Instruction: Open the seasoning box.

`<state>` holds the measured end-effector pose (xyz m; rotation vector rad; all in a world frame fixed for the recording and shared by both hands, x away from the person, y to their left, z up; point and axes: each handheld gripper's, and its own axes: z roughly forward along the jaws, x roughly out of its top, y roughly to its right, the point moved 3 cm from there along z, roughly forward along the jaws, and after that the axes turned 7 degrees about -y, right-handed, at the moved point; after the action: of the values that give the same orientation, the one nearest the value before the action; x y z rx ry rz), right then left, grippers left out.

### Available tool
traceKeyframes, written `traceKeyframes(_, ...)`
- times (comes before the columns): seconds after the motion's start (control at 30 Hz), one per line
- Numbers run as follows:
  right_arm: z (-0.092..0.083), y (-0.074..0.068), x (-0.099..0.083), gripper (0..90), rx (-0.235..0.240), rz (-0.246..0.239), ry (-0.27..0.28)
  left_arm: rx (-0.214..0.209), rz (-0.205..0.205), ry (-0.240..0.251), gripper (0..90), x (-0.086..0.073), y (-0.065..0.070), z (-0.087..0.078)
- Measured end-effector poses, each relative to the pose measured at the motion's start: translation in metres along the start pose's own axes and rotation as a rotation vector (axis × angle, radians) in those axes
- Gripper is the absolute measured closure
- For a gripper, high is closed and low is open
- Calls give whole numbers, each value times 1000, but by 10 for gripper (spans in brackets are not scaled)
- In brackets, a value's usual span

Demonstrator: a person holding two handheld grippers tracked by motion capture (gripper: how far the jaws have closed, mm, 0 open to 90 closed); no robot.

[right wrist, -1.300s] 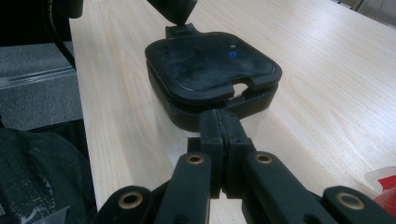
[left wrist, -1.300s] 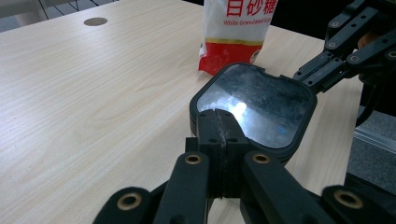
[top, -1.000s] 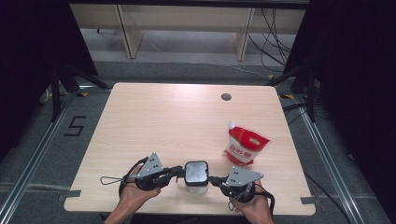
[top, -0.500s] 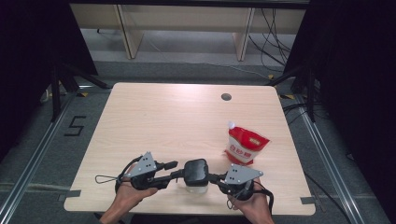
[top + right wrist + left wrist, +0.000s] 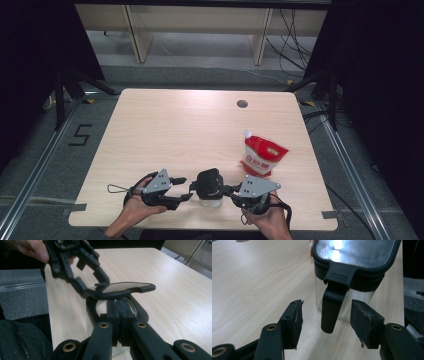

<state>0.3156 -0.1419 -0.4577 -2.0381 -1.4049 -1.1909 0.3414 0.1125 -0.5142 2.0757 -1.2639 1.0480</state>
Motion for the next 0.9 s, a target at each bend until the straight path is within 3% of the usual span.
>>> traceKeyframes(0.07, 0, -1, 1, 897, 5, 4, 1, 2, 10, -26, 425, -1, 1, 3)
traceKeyframes(0.13, -1, -3, 1, 897, 10, 8, -7, -12, 4, -21, 437, -1, 1, 5)
traceKeyframes(0.17, 0, -3, 2, 896, 9, 6, -4, 3, 21, -27, 451, -1, 0, 5)
traceKeyframes(0.23, -1, -2, 4, 893, 8, 1, -3, -9, 34, -27, 481, 0, 0, 6)
traceKeyframes(0.3, -1, -3, 5, 893, 5, -2, 1, -26, 14, -25, 533, -1, 1, 7)
traceKeyframes(0.37, -1, -3, 6, 893, 7, 1, -8, -13, 31, -39, 584, -1, 0, 7)
traceKeyframes(0.5, 0, -5, 9, 892, 3, 9, 5, -26, 55, -44, 683, -1, 0, 7)
traceKeyframes(0.57, 1, -5, 11, 893, 12, -6, 7, -5, 68, -54, 723, -2, 0, 6)
traceKeyframes(0.73, 4, -7, 16, 892, 11, -15, 19, 8, 48, -56, 737, -1, 3, 7)
traceKeyframes(0.77, 4, -7, 16, 893, 12, -11, 20, 6, 70, -66, 738, -1, 2, 6)
traceKeyframes(0.9, 6, -9, 20, 892, 12, -21, 23, 21, 55, -67, 739, -1, 4, 6)
